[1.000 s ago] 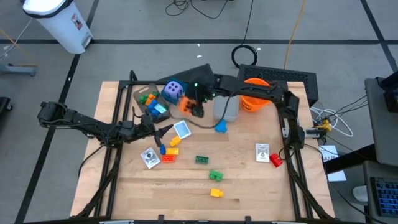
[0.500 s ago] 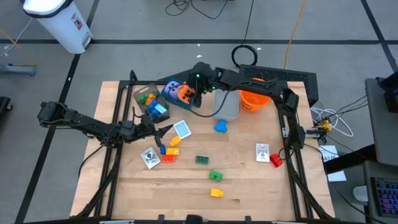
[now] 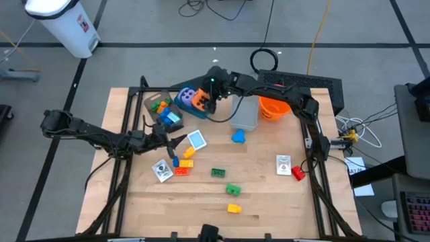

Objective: Pick & Place Toys
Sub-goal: Put the orange dice into the blue bin

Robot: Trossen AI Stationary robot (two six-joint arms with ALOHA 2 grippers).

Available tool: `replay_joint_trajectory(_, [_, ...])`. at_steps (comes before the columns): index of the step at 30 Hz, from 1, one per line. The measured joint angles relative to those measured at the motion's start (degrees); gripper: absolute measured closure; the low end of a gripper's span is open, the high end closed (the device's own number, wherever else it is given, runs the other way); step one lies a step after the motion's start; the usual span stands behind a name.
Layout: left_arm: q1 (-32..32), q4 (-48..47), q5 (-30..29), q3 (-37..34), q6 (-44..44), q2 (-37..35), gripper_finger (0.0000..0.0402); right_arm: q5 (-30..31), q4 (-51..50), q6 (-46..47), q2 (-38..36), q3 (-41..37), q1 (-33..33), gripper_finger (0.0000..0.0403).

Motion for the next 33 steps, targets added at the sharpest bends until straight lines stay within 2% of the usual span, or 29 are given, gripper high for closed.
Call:
replay_joint_trajectory(18, [0.02,0.17,-0.04,0.0,0.0,0.0,0.0186,-1.31,0.9,0.83,4.33,-0.01,-1.0,0.0145])
replay_joint_trajectory(33, [0.02,0.16,-0.07,0.0,0.81,0.0,0.0186,-1.12,0.84,-0.3,4.23,0.07,-1.14,0.0145])
